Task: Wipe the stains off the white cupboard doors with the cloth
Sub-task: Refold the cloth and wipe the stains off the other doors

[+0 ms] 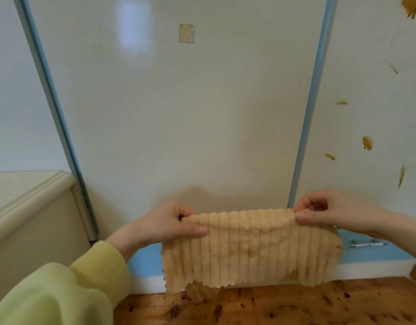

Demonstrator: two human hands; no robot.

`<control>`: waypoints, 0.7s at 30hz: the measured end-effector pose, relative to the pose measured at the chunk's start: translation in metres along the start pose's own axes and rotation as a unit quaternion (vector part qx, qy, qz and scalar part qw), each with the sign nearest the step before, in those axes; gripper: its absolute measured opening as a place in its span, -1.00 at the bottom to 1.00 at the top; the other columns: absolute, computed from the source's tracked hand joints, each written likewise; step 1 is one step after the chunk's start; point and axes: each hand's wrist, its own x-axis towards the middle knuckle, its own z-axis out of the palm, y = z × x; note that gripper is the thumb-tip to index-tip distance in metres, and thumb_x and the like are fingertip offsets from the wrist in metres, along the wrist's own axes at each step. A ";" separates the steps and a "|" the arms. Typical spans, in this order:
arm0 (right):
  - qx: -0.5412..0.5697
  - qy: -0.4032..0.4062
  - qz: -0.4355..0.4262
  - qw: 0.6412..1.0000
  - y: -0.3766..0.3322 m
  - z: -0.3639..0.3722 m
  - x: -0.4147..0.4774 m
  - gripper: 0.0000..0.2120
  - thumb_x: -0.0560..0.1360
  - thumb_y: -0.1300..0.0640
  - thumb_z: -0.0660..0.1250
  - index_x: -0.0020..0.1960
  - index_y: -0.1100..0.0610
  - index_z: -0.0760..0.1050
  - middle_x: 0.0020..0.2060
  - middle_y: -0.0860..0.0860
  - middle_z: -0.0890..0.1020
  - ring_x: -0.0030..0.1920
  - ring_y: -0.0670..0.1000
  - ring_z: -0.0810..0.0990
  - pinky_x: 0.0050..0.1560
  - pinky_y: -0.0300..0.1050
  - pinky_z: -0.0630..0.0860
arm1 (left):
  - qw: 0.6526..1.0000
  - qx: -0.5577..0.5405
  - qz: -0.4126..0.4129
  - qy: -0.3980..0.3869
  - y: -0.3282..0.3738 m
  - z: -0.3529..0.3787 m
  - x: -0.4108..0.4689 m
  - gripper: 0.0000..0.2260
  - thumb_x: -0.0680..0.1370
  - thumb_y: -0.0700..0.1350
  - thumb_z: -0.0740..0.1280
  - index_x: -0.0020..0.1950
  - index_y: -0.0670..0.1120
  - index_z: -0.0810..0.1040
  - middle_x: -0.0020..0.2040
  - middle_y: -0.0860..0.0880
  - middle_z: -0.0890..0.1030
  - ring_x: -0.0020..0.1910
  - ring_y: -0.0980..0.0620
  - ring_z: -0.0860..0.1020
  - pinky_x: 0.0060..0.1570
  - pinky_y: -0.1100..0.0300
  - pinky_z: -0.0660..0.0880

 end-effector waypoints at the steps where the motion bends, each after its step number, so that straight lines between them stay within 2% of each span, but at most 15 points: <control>1: 0.014 -0.003 0.000 1.000 -0.001 -0.001 -0.001 -0.63 0.24 -0.32 0.39 -0.11 -0.08 0.60 -0.20 -0.14 0.65 -0.15 -0.19 0.59 -0.16 -0.30 0.48 | 1.000 -0.006 -0.002 0.011 -0.001 -0.001 -0.001 -0.39 0.22 0.23 0.41 -0.14 -0.33 0.53 -0.29 -0.08 0.47 -0.29 0.05 0.46 -0.27 0.20 0.35; 3: 0.031 -0.005 -0.003 0.999 0.000 -0.003 -0.001 -0.87 0.42 -0.04 0.35 -0.06 -0.06 0.60 -0.13 -0.12 0.64 -0.07 -0.17 0.58 -0.08 -0.29 0.49 | 1.000 -0.011 0.000 0.024 -0.004 -0.003 -0.002 -0.43 0.29 0.22 0.40 -0.12 -0.32 0.54 -0.28 -0.08 0.46 -0.28 0.06 0.44 -0.27 0.20 0.35; 4: 0.022 -0.006 -0.009 1.000 0.002 -0.003 -0.001 -0.90 0.47 0.07 0.34 -0.05 -0.07 0.60 -0.12 -0.11 0.64 -0.06 -0.16 0.58 -0.05 -0.28 0.48 | 1.000 -0.005 0.003 0.026 -0.005 -0.003 -0.002 -0.53 0.38 0.14 0.40 -0.11 -0.29 0.56 -0.28 -0.07 0.47 -0.29 0.08 0.44 -0.27 0.23 0.35; 6: -0.010 -0.003 -0.019 1.000 0.005 -0.001 0.001 -0.86 0.47 0.14 0.34 -0.03 -0.09 0.57 -0.16 -0.07 0.61 -0.11 -0.15 0.56 -0.07 -0.27 0.47 | 0.999 0.016 0.010 0.029 -0.007 -0.003 -0.003 -0.78 0.51 -0.06 0.35 -0.15 -0.22 0.59 -0.34 0.05 0.47 -0.35 0.21 0.40 -0.32 0.38 0.31; 8: -0.020 0.006 -0.024 0.999 0.005 0.000 0.001 -0.85 0.44 0.13 0.38 -0.03 -0.07 0.52 -0.19 -0.04 0.59 -0.16 -0.15 0.56 -0.12 -0.28 0.50 | 0.998 0.046 0.014 0.033 -0.010 -0.003 -0.003 -0.84 0.53 -0.20 0.31 -0.26 -0.09 0.56 -0.47 0.20 0.47 -0.43 0.28 0.40 -0.36 0.46 0.29; 10: -0.048 0.012 -0.027 0.998 0.004 0.001 0.003 -0.86 0.42 0.09 0.41 -0.05 -0.05 0.51 -0.22 -0.04 0.60 -0.21 -0.22 0.56 -0.20 -0.37 0.49 | 0.996 0.079 0.013 0.042 -0.013 -0.003 -0.001 -0.79 0.51 -0.23 0.32 -0.28 0.01 0.53 -0.49 0.28 0.48 -0.40 0.33 0.43 -0.34 0.47 0.30; 13: -0.103 0.006 -0.028 0.994 0.001 0.001 0.003 -0.93 0.40 -0.01 0.41 -0.18 -0.02 0.58 -0.33 -0.08 0.60 -0.30 -0.30 0.53 -0.29 -0.39 0.46 | 0.987 0.147 0.007 0.069 -0.018 -0.003 0.003 -0.75 0.46 -0.18 0.39 -0.33 0.11 0.46 -0.47 0.16 0.46 -0.41 0.31 0.43 -0.36 0.46 0.29; 15: -0.108 0.012 -0.023 0.994 0.001 0.003 0.004 -0.85 0.34 -0.13 0.38 -0.20 -0.06 0.57 -0.30 -0.09 0.63 -0.23 -0.23 0.57 -0.20 -0.29 0.52 | 0.984 0.158 -0.007 0.083 -0.021 -0.002 0.002 -0.78 0.42 -0.12 0.44 -0.32 0.10 0.45 -0.38 0.13 0.45 -0.39 0.24 0.42 -0.36 0.46 0.31; 17: -0.101 0.018 -0.019 0.995 0.001 0.002 0.003 -0.68 0.24 -0.31 0.31 -0.21 -0.09 0.56 -0.28 -0.10 0.64 -0.19 -0.15 0.59 -0.11 -0.19 0.53 | 0.987 0.129 -0.016 0.098 -0.023 -0.001 0.002 -0.78 0.36 -0.11 0.50 -0.32 0.06 0.46 -0.35 0.08 0.47 -0.37 0.19 0.40 -0.37 0.42 0.31; 19: -0.098 0.030 -0.020 0.995 0.004 0.001 0.004 -0.45 0.11 -0.54 0.19 -0.22 -0.12 0.55 -0.30 -0.13 0.63 -0.22 -0.15 0.58 -0.16 -0.18 0.52 | 0.989 0.098 -0.015 0.107 -0.025 -0.001 0.001 -0.78 0.32 -0.11 0.53 -0.32 0.01 0.48 -0.35 0.06 0.49 -0.36 0.18 0.40 -0.36 0.38 0.31; 20: -0.095 0.035 -0.024 0.995 0.006 0.002 0.005 -0.40 0.09 -0.57 0.16 -0.22 -0.11 0.55 -0.31 -0.12 0.63 -0.25 -0.15 0.58 -0.20 -0.19 0.51 | 0.990 0.085 -0.012 0.111 -0.025 -0.001 0.001 -0.78 0.31 -0.11 0.53 -0.32 0.00 0.49 -0.35 0.06 0.50 -0.38 0.20 0.41 -0.36 0.38 0.32; 21: -0.092 0.035 -0.024 0.995 0.006 0.003 0.006 -0.46 0.16 -0.52 0.20 -0.21 -0.09 0.55 -0.32 -0.10 0.62 -0.27 -0.14 0.57 -0.23 -0.20 0.51 | 0.991 0.073 -0.010 0.112 -0.025 -0.001 0.001 -0.80 0.32 -0.11 0.53 -0.31 -0.02 0.50 -0.37 0.07 0.50 -0.40 0.23 0.42 -0.38 0.40 0.32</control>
